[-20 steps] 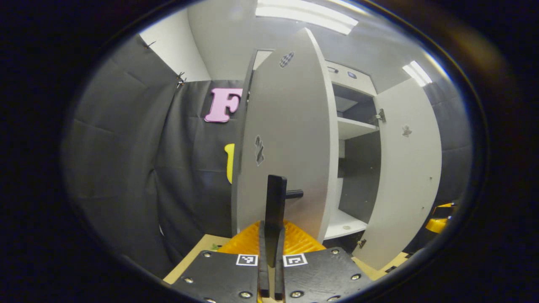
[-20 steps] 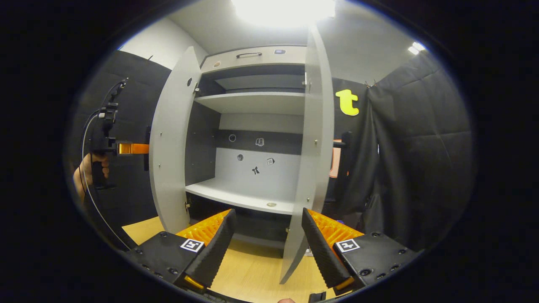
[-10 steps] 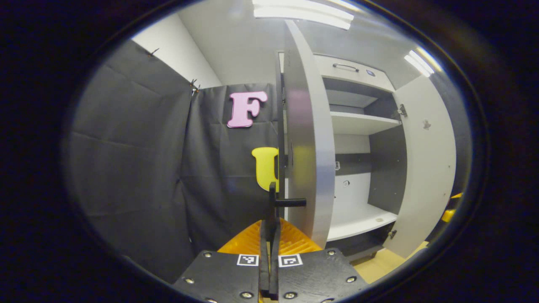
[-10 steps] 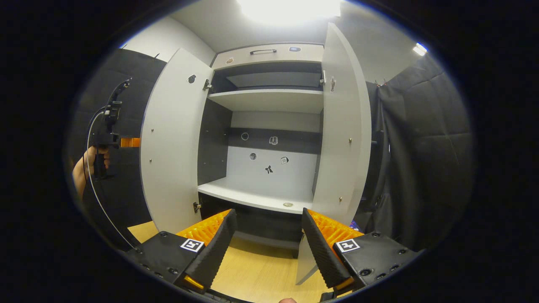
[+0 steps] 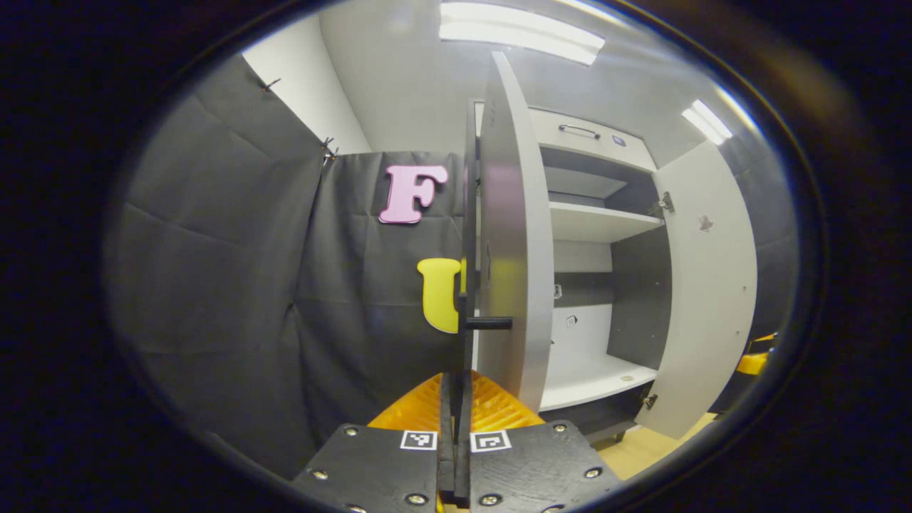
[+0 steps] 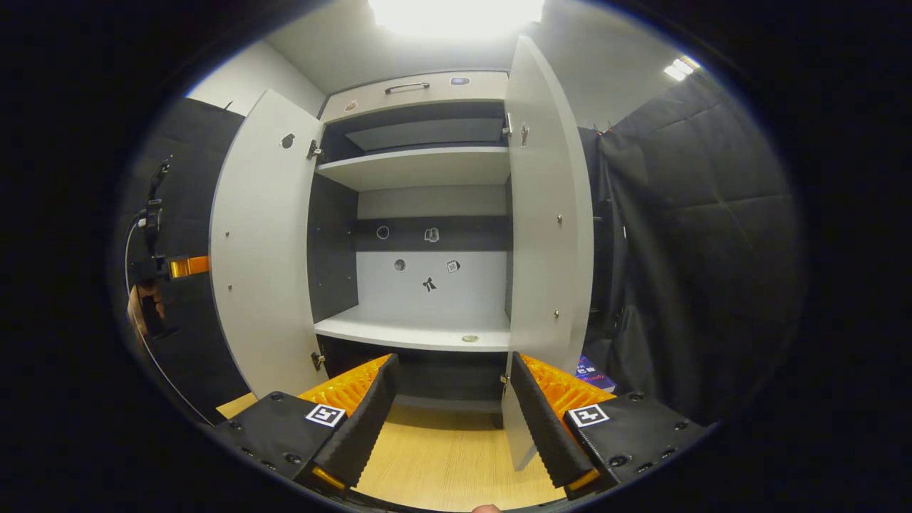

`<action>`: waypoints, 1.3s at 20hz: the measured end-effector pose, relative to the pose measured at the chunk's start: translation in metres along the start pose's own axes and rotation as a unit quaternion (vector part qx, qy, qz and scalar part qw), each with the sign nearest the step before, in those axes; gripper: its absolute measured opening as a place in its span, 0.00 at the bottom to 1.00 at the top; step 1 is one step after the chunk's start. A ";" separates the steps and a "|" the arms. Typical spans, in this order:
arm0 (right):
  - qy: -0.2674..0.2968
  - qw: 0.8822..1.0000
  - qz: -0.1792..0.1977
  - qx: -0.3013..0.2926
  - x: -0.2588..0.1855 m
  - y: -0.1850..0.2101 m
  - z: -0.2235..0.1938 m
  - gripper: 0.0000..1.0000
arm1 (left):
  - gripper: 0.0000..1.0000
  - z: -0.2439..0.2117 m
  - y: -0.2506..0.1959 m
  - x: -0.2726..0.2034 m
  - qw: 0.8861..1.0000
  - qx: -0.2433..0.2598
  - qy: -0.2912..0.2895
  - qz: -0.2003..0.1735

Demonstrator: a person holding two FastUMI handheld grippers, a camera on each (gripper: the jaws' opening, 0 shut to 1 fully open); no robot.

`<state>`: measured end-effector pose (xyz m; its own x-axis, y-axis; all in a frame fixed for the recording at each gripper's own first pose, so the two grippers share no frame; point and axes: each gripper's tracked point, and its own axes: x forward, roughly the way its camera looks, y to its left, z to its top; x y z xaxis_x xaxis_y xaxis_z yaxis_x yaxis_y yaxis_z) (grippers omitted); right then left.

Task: Open the right door of the double-door shoe cabinet with the right hand, and open the left door with the left hand.

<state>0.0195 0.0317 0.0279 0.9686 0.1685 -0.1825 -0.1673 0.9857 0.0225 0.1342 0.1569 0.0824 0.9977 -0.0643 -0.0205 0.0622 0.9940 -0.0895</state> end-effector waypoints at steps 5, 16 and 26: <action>-0.017 1.000 0.008 -0.007 -0.004 -0.010 0.011 0.96 | 0.02 0.001 -0.009 -0.056 0.999 0.020 -0.009 0.037; -0.054 0.998 -0.008 -0.015 -0.038 -0.032 0.017 0.96 | 0.02 -0.052 -0.065 -0.145 0.998 0.025 0.004 0.058; -0.060 0.998 -0.005 0.002 -0.051 -0.038 0.020 0.98 | 0.93 -0.046 -0.068 -0.162 0.995 0.039 -0.010 0.093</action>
<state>-0.0197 -0.0138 0.0554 0.9855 0.1573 -0.0638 -0.1560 0.9874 0.0250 -0.0327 0.0958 0.0464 0.9924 0.1226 -0.0092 -0.1227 0.9924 -0.0084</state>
